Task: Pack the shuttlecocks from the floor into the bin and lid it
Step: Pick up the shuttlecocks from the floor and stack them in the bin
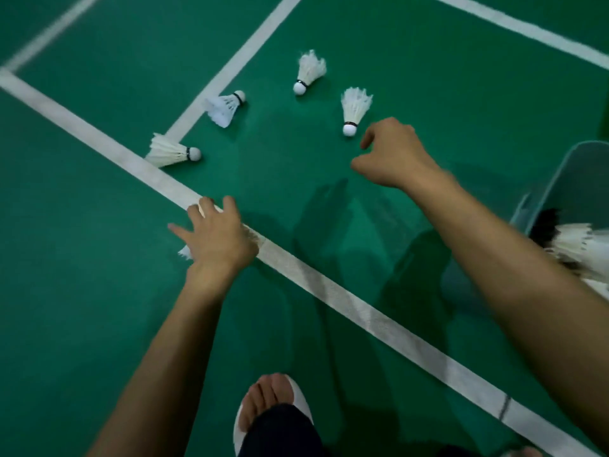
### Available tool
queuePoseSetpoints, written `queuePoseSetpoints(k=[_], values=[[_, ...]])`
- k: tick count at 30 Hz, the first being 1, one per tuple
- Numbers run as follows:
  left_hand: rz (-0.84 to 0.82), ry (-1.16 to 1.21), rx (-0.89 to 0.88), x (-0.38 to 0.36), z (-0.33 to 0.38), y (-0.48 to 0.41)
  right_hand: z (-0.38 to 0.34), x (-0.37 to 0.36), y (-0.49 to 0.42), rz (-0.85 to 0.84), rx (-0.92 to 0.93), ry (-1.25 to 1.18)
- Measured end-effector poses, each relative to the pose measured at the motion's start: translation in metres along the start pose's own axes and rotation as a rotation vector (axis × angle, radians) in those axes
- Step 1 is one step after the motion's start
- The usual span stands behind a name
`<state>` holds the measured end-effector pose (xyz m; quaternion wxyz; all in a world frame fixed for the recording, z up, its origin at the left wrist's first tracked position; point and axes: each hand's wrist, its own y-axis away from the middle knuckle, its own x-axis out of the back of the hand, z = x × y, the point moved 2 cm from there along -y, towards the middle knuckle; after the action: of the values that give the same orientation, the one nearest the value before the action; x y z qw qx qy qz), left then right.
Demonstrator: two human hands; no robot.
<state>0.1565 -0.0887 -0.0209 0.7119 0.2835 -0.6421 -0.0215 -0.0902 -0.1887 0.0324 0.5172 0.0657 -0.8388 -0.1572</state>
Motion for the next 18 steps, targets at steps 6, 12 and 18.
queuePoseSetpoints(k=[6,12,18], values=[[0.129,0.299,0.106,-0.003,-0.051,-0.034,-0.020,-0.021,-0.092,0.151,-0.168,0.045],[0.463,0.470,0.109,0.057,-0.046,-0.083,-0.028,-0.034,-0.127,0.175,-0.124,0.056],[0.291,0.171,0.212,0.068,-0.040,-0.140,-0.047,-0.055,-0.111,0.147,-0.060,-0.133]])
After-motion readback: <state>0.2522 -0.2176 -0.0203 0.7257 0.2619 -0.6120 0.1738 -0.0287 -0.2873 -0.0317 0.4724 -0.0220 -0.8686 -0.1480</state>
